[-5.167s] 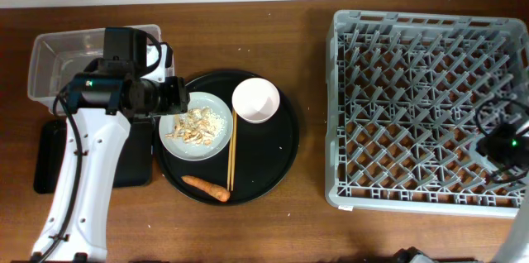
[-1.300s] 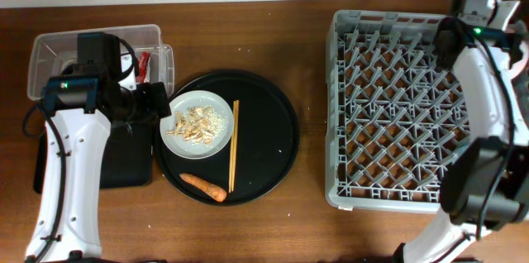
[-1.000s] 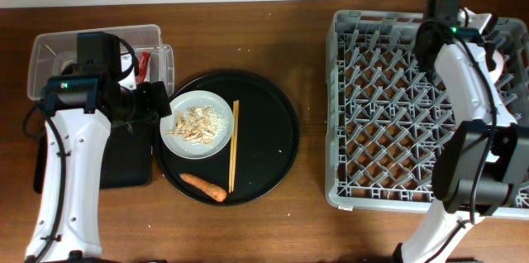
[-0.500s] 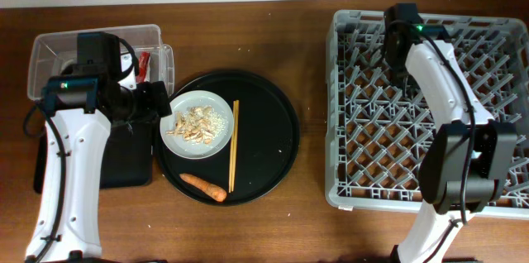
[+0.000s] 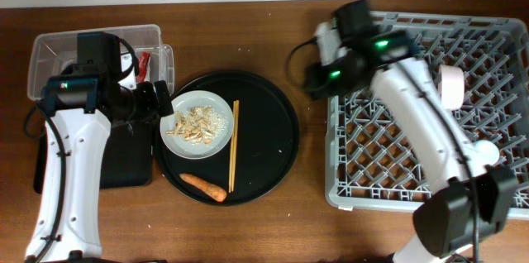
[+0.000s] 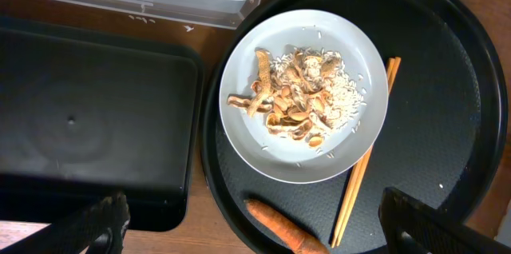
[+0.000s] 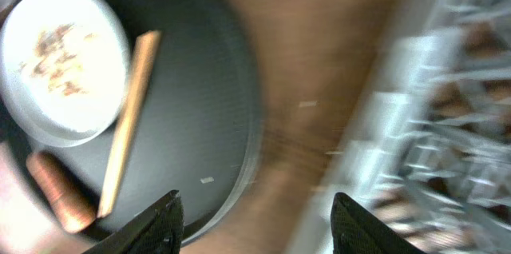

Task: Sort waste into correct bins and load items into the dishwasher rack
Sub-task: 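Carry the pink bowl into the rack and release it, then grasp one chopstick on the black tray with the right gripper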

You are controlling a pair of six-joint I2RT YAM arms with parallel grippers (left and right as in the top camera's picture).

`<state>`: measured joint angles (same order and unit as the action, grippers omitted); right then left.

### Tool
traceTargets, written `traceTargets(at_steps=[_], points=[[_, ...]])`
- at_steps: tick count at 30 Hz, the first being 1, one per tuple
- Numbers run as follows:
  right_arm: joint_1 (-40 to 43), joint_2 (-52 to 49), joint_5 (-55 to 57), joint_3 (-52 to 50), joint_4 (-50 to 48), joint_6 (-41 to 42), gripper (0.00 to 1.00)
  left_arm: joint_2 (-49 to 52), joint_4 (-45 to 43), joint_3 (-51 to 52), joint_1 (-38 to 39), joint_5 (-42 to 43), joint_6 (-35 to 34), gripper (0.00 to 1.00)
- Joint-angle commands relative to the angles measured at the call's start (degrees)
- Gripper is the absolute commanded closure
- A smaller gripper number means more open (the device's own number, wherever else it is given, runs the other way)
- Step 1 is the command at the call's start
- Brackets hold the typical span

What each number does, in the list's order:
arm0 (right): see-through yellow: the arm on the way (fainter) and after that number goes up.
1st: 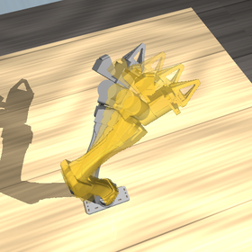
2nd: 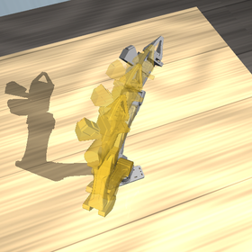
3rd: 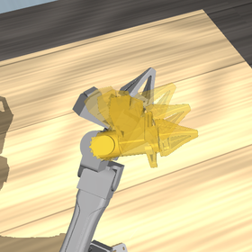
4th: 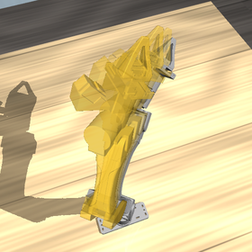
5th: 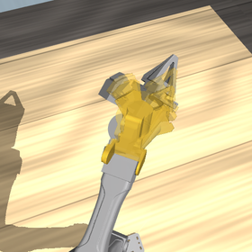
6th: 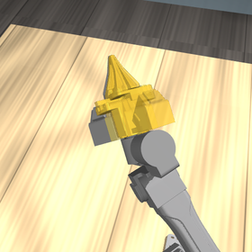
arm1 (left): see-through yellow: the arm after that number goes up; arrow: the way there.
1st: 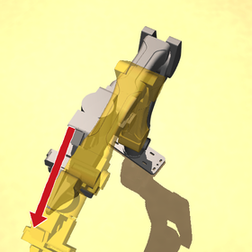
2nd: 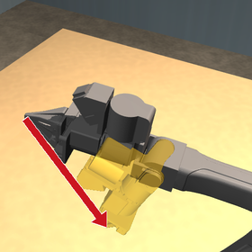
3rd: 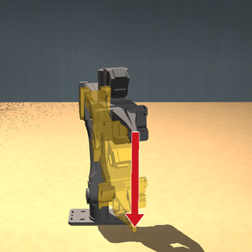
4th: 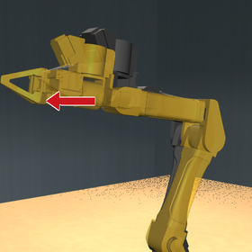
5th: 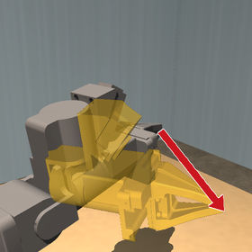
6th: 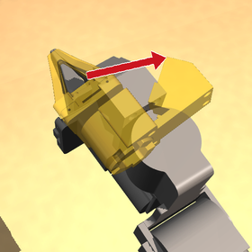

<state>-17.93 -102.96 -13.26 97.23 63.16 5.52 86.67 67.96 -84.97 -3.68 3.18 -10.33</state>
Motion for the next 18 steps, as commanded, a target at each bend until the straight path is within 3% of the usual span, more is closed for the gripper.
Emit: traceTargets(at_steps=[1, 4, 9, 14, 18], points=[[-9.0, -4.1, -1.1, -0.2, -0.5, 6.2, 0.41, -0.5, 0.0, -0.1, -0.2, 0.4, -0.3, 0.01], [-17.3, -9.9, 2.6, -0.2, -3.7, 12.4, 0.41, -0.5, 1.6, -0.1, -2.1, -5.4, -6.7, 0.01], [-24.9, -15.8, 7.2, -0.2, -8.4, 19.3, 0.42, -0.5, 4.6, -0.1, -13.9, -5.4, -8.5, 0.01], [-28.2, -21.3, 11.5, -0.2, -8.5, 25.5, 0.48, -0.5, 4.8, -0.1, -16.8, -4.9, -8.5, 0.01], [-28.3, -23.3, 13.1, -0.3, -8.3, 25.7, 0.52, -0.5, 4.8, -0.1, -16.7, -4.9, -8.5, 0.01]])
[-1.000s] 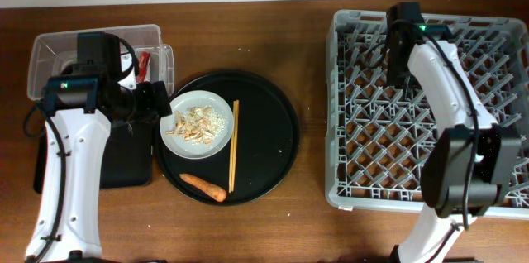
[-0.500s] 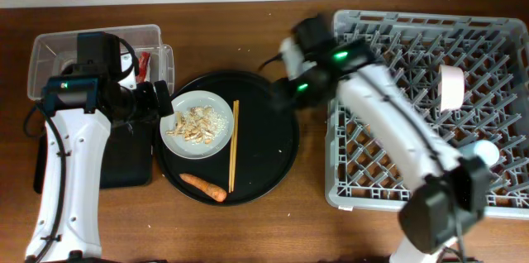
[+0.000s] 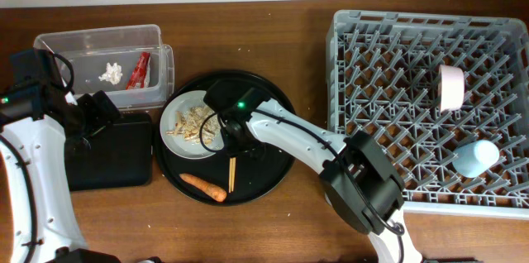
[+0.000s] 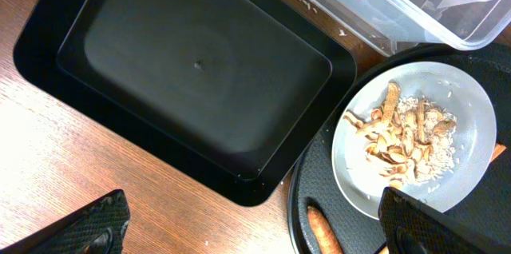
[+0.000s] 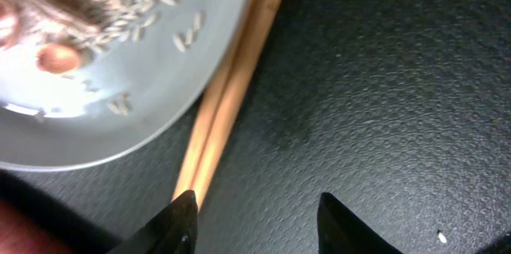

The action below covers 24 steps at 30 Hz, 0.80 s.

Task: Sort waste into correct bins and load items into the dishwasher rack
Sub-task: 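Grasp one chopstick on the black tray with the right gripper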

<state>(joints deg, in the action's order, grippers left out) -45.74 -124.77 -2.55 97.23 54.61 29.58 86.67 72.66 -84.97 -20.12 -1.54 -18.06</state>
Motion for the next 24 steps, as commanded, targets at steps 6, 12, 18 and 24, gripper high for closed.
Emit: traceTargets(at_steps=[6, 12, 18, 24], points=[[-0.5, -3.0, -0.9, -0.3, 0.0, 5.7, 0.52, -0.5, 0.0, -0.1, -0.3, -0.2, -0.8, 0.01], [-0.5, -3.0, -4.3, -0.3, 0.0, 8.9, 0.51, -0.5, 0.0, -0.1, -0.3, -0.2, -0.8, 0.01], [-2.0, -5.4, 1.4, -2.8, -0.5, 12.6, 0.51, -0.5, 0.0, -0.1, -0.3, -0.1, -0.8, 0.01], [-1.3, -6.4, 3.6, -3.8, 0.6, 12.9, 0.52, -0.5, 0.0, -0.1, -0.3, -0.2, -0.8, 0.01]])
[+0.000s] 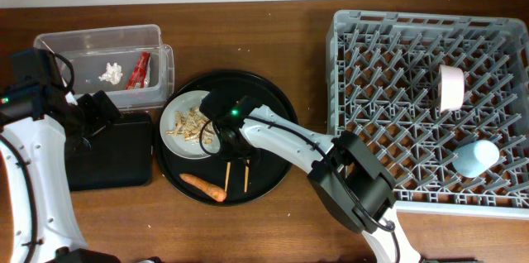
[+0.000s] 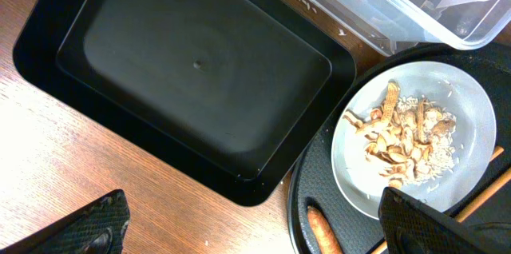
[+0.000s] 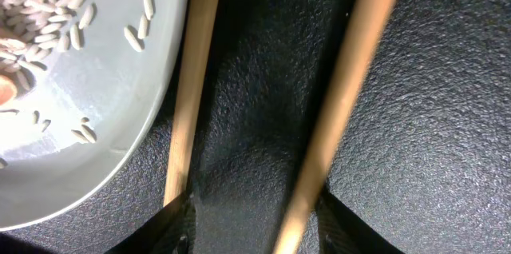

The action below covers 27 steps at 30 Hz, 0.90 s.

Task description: Sort waste into correct bins and load items into the dishwasher rack

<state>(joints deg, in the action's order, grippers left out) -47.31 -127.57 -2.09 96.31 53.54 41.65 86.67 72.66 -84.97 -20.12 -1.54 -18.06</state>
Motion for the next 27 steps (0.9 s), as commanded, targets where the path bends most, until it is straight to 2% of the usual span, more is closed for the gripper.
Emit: traceTargets(at_steps=[1, 3, 6, 7, 9, 13, 16, 19, 21, 24, 27], points=[[0.9, -3.6, 4.0, -2.9, 2.2, 0.8, 0.57, -0.5, 0.0, -0.1, -0.3, -0.2, -0.8, 0.01], [3.5, -3.6, 4.0, -2.9, 4.8, 0.7, 0.87, -0.5, 0.0, -0.1, -0.3, -0.2, -0.8, 0.01], [7.4, -3.6, 2.7, -2.9, 6.4, 0.7, 0.90, -0.5, 0.0, -0.1, -0.3, -0.2, -0.8, 0.01], [8.6, -3.6, 2.1, -2.9, 6.3, 0.6, 0.95, -0.5, 0.0, -0.1, -0.3, -0.2, -0.8, 0.01], [9.9, -3.6, 1.5, -2.9, 6.8, -0.5, 0.96, -0.5, 0.0, -0.1, -0.3, -0.2, -0.8, 0.01], [10.8, -2.5, 1.6, -2.1, 7.9, -9.3, 0.96, -0.4, -0.1, -0.1, -0.3, 0.3, -0.8, 0.01], [13.4, 4.0, 7.1, 1.4, 11.5, -14.5, 0.96, -0.4, 0.0, -0.1, -0.3, 0.2, -0.8, 0.01], [19.9, 15.6, 10.4, 3.7, 13.7, -21.3, 0.96, -0.4, -0.2, -0.1, -0.3, 0.2, -0.8, 0.01], [25.1, 20.2, 10.3, 3.7, 14.6, -23.0, 0.96, -0.4, -0.2, -0.1, -0.3, 0.3, -0.8, 0.01], [32.8, 21.2, 9.8, 3.1, 17.5, -23.5, 0.96, -0.4, -0.3, -0.1, -0.3, 0.3, -0.8, 0.01], [35.5, 21.0, 7.7, -1.3, 16.9, -24.7, 0.96, -0.4, -0.2, -0.1, -0.3, 0.3, -0.8, 0.01]])
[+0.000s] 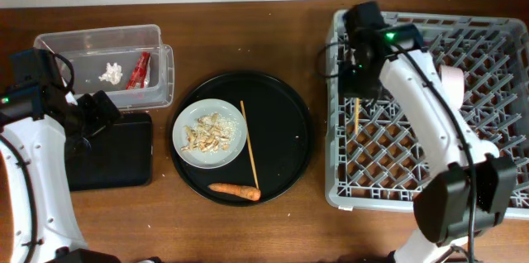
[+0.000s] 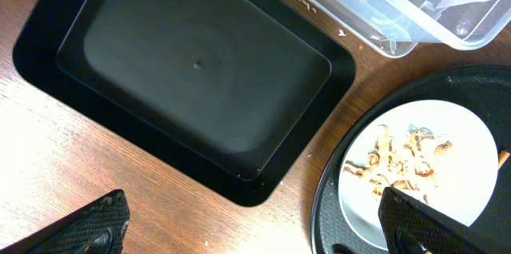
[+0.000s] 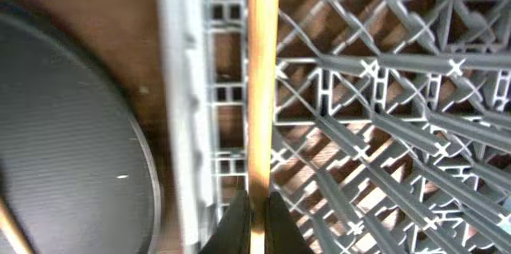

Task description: Sort waste into correct bins and load items into the dishwasher rack

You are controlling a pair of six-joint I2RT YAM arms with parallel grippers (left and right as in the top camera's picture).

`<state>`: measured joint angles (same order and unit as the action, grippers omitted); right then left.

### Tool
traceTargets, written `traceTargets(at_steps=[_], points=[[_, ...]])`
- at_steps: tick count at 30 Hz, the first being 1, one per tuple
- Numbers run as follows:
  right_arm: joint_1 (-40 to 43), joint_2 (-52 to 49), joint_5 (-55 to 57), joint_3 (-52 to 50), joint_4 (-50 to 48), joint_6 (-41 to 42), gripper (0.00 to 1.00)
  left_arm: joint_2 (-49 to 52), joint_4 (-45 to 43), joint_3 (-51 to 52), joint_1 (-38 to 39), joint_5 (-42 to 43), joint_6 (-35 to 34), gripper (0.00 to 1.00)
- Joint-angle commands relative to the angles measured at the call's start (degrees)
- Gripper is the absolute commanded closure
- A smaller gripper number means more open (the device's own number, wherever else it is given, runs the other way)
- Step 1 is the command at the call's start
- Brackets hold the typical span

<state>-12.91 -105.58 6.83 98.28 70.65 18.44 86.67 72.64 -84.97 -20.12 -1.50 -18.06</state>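
Observation:
My right gripper (image 3: 259, 214) is shut on one wooden chopstick (image 3: 262, 78), holding it over the left edge of the grey dishwasher rack (image 1: 430, 176); the stick (image 1: 356, 118) points down the rack's left columns. A second chopstick (image 1: 248, 151) lies on the round black tray (image 1: 285, 143), beside a white plate (image 1: 209, 135) of food scraps and a carrot (image 1: 235, 190). My left gripper (image 2: 255, 234) stands open above the table, next to the black bin (image 2: 184, 70), with nothing between its fingers.
A clear bin (image 1: 107, 64) at the back left holds a red wrapper (image 1: 137, 70) and a white tissue (image 1: 109, 73). A pink cup (image 1: 452, 85) stands in the rack's right part. The right arm crosses much of the rack.
My right gripper has left the tray and now holds one chopstick over the rack's left edge. The tray, with plate, carrot and the other chopstick, sits a little farther right. The left arm is unchanged.
First my right gripper was open near the rack's corner and my left one hung over the plate. Then the left stood by the black bin and the right was at the chopsticks. Then the sticks lay apart around its fingers. Now one is held at the rack.

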Motion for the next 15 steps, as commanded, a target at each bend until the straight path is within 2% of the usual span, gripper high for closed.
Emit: traceTargets(at_steps=[1, 2, 3, 6, 7, 8, 12, 14, 15], points=[[1.0, -1.0, -1.2, -6.4, -1.6, -1.5, 0.96, -0.4, -0.2, -0.1, -0.3, 0.2, -0.8, 0.01], [0.9, -1.0, -1.7, -8.1, -2.4, -1.5, 0.95, -0.4, -0.2, -0.1, -0.3, 0.2, -0.8, 0.01], [0.9, -1.0, -2.6, -8.8, -2.8, -1.5, 0.88, -0.4, -0.2, -0.1, -0.3, 0.2, -0.8, 0.01], [0.9, -0.9, -3.8, -8.6, -3.4, -1.5, 0.85, -0.4, -0.2, -0.1, -0.3, 0.2, -0.8, 0.01], [0.9, -0.9, -3.9, -8.6, -3.3, -1.5, 0.69, -0.4, -0.1, -0.1, -0.3, 0.2, -0.8, 0.01], [0.8, -0.9, -4.8, -8.6, -3.2, -1.6, 0.62, -0.4, -0.1, -0.1, -0.3, 0.2, -0.8, 0.01], [-2.7, -0.9, -9.7, -6.9, -4.9, -1.7, 0.60, -0.4, -0.1, -0.1, -0.3, 0.2, -0.8, 0.01], [-7.3, -0.9, -9.7, -7.0, -7.5, -1.7, 0.57, -0.4, 0.0, -0.1, -0.3, 0.2, -0.8, 0.01], [-10.6, -0.9, -9.6, -7.0, -9.3, -1.7, 0.53, -0.4, 0.1, -0.1, -0.3, 0.2, -0.8, 0.01]])
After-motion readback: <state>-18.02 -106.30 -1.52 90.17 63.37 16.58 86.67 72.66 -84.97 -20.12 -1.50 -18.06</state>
